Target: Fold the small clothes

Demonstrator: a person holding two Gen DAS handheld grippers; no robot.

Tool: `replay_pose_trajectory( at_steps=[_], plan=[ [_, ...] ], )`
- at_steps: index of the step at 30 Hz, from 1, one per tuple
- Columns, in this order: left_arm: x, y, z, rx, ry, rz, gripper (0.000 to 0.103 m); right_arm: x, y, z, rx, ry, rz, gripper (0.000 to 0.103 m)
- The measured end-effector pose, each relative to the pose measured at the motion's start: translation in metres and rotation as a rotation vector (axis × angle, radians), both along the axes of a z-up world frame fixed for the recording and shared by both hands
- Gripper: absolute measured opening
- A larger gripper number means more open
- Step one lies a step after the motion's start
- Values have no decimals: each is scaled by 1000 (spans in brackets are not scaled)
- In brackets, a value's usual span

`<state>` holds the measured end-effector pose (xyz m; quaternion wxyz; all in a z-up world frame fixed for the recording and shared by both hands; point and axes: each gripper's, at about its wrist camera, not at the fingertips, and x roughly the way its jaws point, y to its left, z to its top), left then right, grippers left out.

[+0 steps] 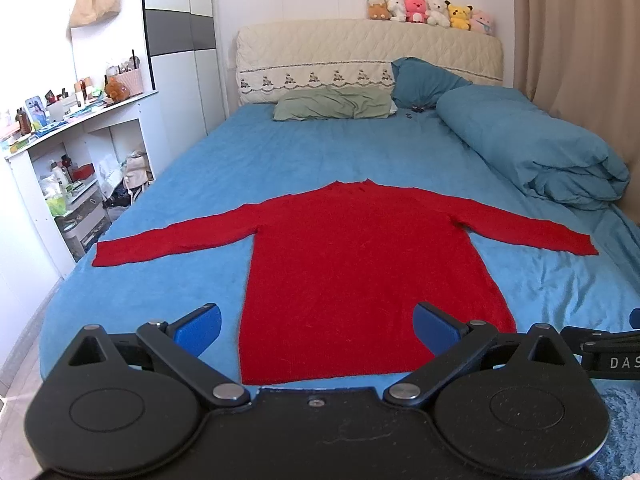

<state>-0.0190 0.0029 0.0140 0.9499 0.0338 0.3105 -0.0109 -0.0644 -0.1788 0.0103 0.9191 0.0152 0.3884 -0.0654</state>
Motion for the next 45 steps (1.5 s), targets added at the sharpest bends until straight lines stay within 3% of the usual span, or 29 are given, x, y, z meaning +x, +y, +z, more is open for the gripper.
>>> replay_pose_trajectory(
  at_steps=[10, 16, 22, 30, 37, 45],
  plan=[
    [0, -3, 2, -1, 2, 2, 103, 0, 2, 2, 1, -2, 2, 103],
    [13, -7, 19, -20, -14, 1, 103, 1, -6, 14, 22, -27, -7, 103],
    [66, -26, 37, -36, -51, -38, 103, 26, -36, 29, 38, -69, -56, 103],
    [176, -62, 33, -82, -69, -85, 103, 105, -103, 22, 66, -110, -183, 103],
    [291, -93, -16, -118, -14, -85, 103, 193, -180, -29, 87, -112, -355, 103],
    [395, -109, -88, -160, 67, -15, 103, 274, -275, -133, 217, -105, -537, 103]
  ],
)
